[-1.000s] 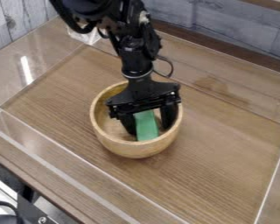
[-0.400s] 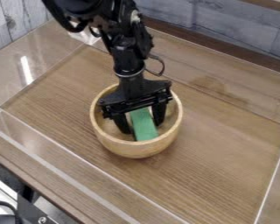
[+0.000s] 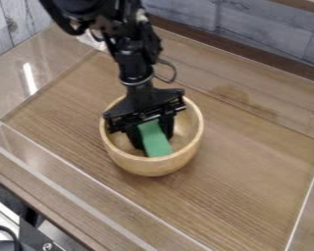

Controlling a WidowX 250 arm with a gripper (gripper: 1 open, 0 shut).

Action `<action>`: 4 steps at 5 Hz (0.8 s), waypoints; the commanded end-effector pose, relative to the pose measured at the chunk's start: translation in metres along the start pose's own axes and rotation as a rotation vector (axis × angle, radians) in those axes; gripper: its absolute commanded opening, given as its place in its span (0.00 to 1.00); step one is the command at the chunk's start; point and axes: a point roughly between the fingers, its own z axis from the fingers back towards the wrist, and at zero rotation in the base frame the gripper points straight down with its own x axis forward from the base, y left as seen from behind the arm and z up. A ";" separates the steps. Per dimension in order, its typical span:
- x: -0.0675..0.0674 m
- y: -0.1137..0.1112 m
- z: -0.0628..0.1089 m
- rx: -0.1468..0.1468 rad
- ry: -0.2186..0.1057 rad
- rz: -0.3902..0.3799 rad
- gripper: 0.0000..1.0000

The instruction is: Move green object from inside the wooden bowl to the table next to it

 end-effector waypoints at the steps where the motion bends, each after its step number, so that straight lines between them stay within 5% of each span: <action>1: 0.010 0.011 0.014 -0.034 -0.005 -0.029 0.00; 4: -0.003 -0.012 0.045 -0.051 0.006 0.011 0.00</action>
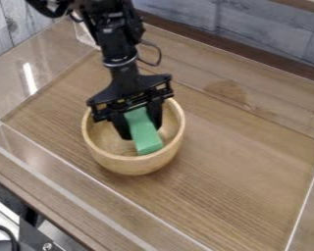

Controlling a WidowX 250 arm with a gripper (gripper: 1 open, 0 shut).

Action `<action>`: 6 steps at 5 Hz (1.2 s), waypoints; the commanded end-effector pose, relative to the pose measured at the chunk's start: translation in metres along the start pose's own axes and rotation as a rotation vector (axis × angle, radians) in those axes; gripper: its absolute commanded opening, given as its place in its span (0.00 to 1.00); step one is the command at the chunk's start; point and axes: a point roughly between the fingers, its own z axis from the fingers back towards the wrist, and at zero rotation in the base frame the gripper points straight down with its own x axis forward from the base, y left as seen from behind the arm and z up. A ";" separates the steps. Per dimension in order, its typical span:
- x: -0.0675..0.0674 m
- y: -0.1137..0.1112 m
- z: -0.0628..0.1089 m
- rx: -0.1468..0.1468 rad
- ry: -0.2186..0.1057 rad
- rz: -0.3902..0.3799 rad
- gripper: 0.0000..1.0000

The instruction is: Move green object from inside the wooden bowl to the table next to it

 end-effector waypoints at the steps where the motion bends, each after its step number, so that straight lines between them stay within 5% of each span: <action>1: 0.002 -0.017 0.024 -0.043 -0.046 -0.007 0.00; 3: -0.019 -0.029 0.021 -0.058 -0.025 -0.012 0.00; 5: -0.070 -0.068 0.011 -0.076 -0.035 0.116 0.00; 6: -0.092 -0.082 -0.004 -0.079 -0.021 0.081 0.00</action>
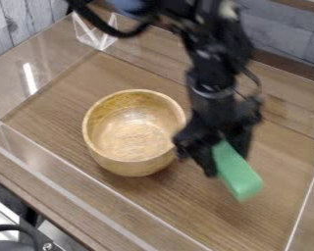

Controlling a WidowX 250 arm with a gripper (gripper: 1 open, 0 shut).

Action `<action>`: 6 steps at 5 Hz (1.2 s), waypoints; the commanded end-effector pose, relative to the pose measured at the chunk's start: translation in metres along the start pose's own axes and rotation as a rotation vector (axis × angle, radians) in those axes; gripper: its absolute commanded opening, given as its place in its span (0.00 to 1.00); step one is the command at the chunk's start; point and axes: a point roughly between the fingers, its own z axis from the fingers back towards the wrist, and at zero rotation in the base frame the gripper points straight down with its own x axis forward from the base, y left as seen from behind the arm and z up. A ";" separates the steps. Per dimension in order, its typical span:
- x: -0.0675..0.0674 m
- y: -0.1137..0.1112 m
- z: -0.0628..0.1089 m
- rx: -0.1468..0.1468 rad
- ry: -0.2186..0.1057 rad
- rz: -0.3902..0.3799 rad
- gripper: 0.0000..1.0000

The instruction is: Move green object from inside the wooden bowl to the table next to it

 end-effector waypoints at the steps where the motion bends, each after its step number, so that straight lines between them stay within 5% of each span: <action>1: -0.014 -0.011 -0.011 -0.038 -0.003 -0.025 0.00; 3: -0.024 -0.024 -0.042 -0.068 -0.016 0.087 0.00; 6: -0.023 -0.027 -0.031 -0.097 -0.064 0.105 0.00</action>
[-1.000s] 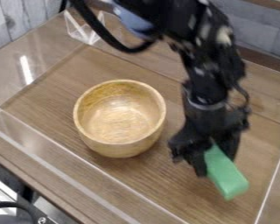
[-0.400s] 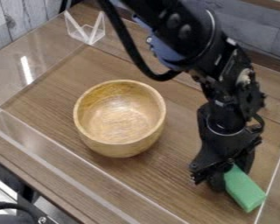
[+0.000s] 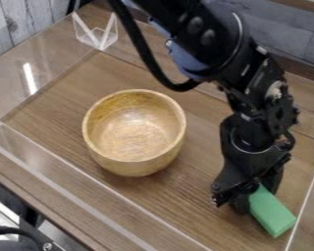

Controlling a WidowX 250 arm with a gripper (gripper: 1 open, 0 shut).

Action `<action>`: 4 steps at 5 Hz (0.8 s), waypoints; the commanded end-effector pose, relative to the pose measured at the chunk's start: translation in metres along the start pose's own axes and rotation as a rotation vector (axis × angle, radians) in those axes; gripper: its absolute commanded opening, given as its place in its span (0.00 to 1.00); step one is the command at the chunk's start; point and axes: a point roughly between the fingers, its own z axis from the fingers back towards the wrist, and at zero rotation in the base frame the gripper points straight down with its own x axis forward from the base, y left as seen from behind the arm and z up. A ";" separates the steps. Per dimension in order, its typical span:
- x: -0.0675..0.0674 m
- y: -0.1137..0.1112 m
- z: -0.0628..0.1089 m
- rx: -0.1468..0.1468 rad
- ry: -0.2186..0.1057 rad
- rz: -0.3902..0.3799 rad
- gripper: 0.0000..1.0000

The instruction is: Move green object from inside the wooden bowl to the table next to it

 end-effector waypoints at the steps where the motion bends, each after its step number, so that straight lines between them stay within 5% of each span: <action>1: 0.000 -0.005 0.018 -0.067 -0.017 0.000 0.00; 2: 0.001 -0.001 0.018 -0.073 -0.025 0.011 0.00; 3: 0.010 -0.004 0.028 -0.078 -0.008 -0.013 1.00; 4: 0.020 -0.010 0.045 -0.083 0.018 -0.034 1.00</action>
